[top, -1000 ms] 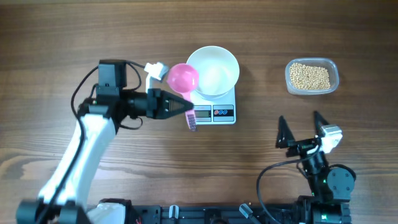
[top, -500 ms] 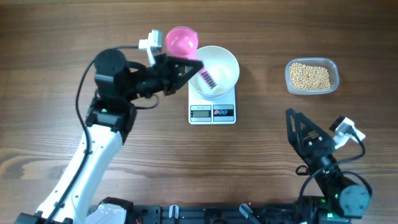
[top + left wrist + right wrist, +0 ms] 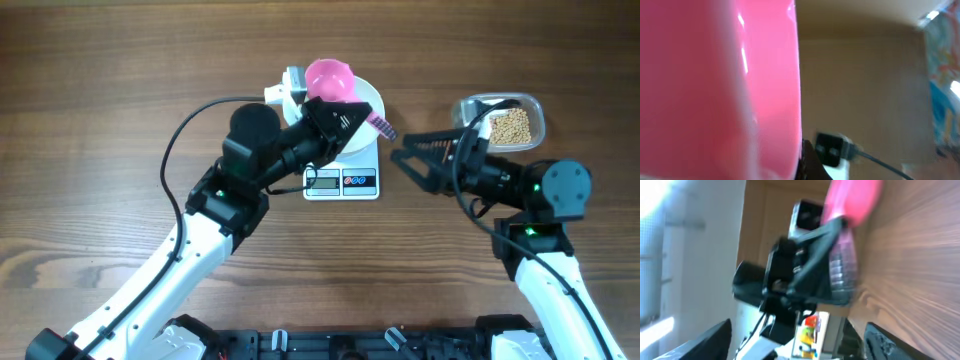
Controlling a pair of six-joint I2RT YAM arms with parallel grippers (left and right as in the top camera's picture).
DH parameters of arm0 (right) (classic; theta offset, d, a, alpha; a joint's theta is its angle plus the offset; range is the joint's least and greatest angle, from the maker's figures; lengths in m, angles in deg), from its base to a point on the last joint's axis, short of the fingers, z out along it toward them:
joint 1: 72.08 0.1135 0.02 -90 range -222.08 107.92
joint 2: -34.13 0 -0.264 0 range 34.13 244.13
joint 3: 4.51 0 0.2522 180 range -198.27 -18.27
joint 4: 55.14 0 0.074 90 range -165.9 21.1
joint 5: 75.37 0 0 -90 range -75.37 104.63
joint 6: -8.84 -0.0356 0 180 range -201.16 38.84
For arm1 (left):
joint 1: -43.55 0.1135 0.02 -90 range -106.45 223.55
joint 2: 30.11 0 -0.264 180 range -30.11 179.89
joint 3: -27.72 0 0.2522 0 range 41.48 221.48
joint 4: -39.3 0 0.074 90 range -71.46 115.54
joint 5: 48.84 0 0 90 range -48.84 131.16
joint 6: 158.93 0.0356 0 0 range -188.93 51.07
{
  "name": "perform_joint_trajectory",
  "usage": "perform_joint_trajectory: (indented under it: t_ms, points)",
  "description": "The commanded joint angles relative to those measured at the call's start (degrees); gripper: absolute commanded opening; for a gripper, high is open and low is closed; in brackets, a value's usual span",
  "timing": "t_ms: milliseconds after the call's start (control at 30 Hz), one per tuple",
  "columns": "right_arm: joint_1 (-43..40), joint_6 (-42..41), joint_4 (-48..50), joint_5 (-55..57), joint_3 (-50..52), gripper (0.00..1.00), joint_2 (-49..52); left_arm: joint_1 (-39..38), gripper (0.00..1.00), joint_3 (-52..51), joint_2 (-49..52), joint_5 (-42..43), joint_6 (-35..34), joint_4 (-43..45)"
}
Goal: Scoop item into bowl and weigh 150g on scale
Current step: 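Carry the scoop over the bowl toward the right gripper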
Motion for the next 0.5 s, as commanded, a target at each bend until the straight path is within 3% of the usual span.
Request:
perform_joint_trajectory:
  t_ms: [0,267,367,467]
  points:
    - [0.7,3.2,-2.2,1.1,-0.9,0.86,-0.1,-0.4,0.04,0.3,0.0,-2.6,-4.3,-4.5]
    - [0.7,12.8,-15.0,4.8,-0.9,0.85,-0.1,-3.1,0.04,0.3,0.0,-2.1,-6.3,-3.7]
    - [0.8,11.8,-15.0,5.0,-0.9,0.78,-0.1,-4.3,0.04,0.3,0.0,-2.4,-6.2,-3.8]
    - [0.8,7.6,-15.0,5.7,-0.9,0.63,0.0,-4.8,0.04,0.3,0.0,-2.4,-5.6,-3.8]
